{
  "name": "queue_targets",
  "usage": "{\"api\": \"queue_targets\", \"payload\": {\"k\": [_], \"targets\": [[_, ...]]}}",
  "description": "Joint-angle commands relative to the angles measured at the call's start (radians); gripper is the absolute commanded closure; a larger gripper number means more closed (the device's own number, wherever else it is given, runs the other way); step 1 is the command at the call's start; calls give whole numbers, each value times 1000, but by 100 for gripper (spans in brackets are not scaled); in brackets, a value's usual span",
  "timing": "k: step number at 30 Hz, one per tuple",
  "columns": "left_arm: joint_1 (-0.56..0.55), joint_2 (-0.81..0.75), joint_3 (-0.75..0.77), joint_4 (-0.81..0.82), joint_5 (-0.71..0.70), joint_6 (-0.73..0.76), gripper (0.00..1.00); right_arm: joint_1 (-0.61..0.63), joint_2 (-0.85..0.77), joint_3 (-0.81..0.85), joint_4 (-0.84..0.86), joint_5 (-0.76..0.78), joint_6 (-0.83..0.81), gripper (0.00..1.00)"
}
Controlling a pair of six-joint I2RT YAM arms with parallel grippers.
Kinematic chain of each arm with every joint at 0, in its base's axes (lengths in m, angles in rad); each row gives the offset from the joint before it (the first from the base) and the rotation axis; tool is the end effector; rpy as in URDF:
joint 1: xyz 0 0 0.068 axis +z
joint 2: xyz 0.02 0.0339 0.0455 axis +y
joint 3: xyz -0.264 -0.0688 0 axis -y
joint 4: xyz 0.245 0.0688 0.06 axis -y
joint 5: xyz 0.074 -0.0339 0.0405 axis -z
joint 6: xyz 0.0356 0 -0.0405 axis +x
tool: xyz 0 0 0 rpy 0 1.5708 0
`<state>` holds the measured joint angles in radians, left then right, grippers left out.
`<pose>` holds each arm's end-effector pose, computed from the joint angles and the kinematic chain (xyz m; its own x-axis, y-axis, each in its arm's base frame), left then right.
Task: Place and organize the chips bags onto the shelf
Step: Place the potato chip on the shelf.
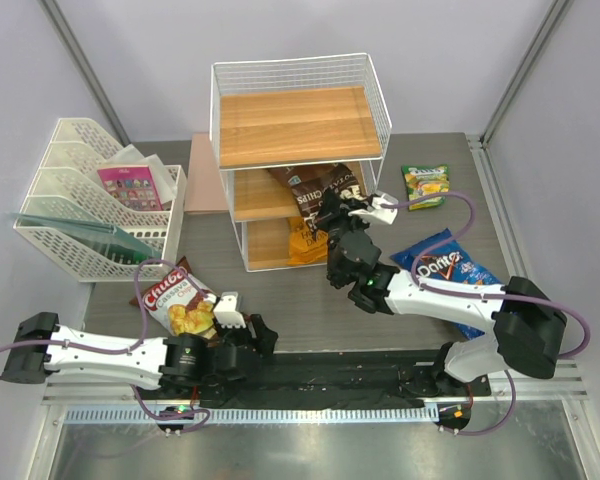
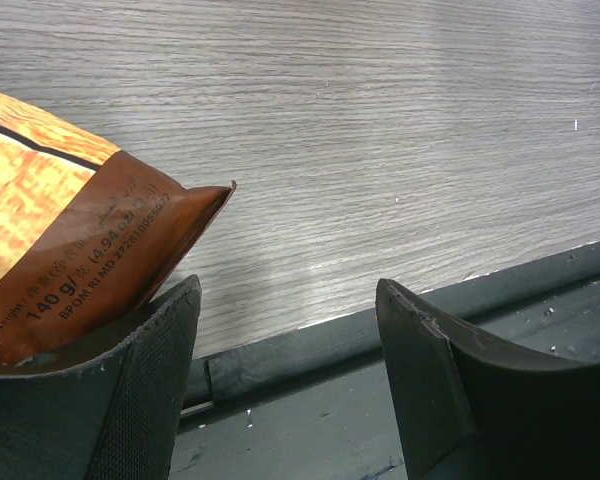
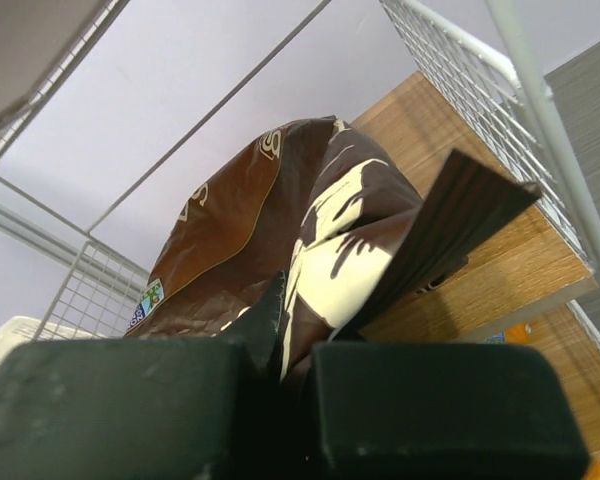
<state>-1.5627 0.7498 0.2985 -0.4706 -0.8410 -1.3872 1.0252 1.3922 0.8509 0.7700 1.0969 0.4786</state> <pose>0.0276 -0.1323 0.1627 -0.6531 -0.3027 -0.6942 0.1147 0.8665 -0.4857 0.1837 0.2416 0.3189 0.1319 0.6223 -0.7716 -0.0013 0.7785 0.6276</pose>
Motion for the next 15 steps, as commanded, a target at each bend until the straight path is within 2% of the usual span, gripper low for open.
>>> {"api": "queue_targets", "payload": {"k": [1,7,15], "targets": [[3,-3,-2,-20,-35,-15,29,3,1,-3,109,87,67,99],[3,-4,-5,-23,-26,-16,29,1,-21,-27,132,130,210,99],[3,-27,-7,-45,-21,-19,30,3,47,20,236,188,190,99]]}}
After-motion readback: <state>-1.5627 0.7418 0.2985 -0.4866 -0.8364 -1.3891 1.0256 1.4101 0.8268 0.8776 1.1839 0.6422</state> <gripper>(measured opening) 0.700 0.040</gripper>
